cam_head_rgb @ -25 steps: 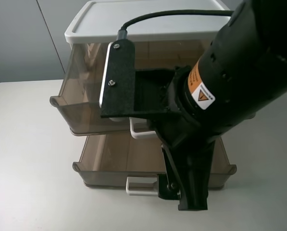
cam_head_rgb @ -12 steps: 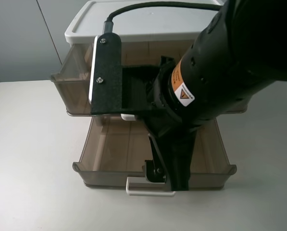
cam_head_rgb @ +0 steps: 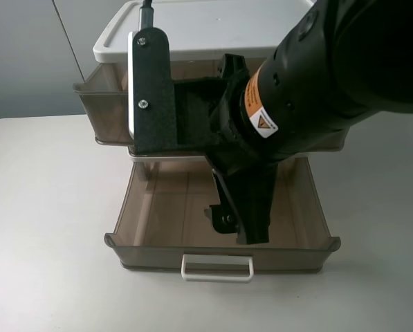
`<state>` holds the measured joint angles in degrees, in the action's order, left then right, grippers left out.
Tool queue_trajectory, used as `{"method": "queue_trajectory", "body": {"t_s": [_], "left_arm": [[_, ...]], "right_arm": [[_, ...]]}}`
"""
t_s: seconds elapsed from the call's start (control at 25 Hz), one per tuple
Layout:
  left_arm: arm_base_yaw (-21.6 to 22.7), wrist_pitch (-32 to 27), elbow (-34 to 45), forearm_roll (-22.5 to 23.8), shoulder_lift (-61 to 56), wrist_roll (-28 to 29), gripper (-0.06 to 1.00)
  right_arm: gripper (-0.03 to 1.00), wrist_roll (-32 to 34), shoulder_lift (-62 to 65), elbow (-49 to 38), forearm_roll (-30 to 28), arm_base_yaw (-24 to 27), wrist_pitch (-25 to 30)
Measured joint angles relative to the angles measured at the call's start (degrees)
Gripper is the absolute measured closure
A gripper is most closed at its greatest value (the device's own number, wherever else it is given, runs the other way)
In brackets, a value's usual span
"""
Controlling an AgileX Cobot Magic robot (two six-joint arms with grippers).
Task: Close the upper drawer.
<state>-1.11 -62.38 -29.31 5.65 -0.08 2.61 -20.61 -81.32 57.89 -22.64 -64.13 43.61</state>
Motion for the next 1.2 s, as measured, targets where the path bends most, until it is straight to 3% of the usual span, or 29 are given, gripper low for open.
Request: {"method": "queue_trajectory", "body": {"t_s": [0.28, 0.72, 1.2], "left_arm": [[0.0, 0.0, 0.0, 0.0, 0.0, 0.0, 0.2], [0.0, 0.0, 0.0, 0.0, 0.0, 0.0, 0.2], [0.0, 0.0, 0.0, 0.0, 0.0, 0.0, 0.2]], "right_arm": [[0.27, 0.24, -1.58, 0.0, -3.38, 1.76, -1.96], [0.27, 0.24, -3.72, 0.0, -7.29, 8.63, -7.9], [0.27, 0.24, -5.47, 0.0, -9.49, 11.11, -12.24]]}}
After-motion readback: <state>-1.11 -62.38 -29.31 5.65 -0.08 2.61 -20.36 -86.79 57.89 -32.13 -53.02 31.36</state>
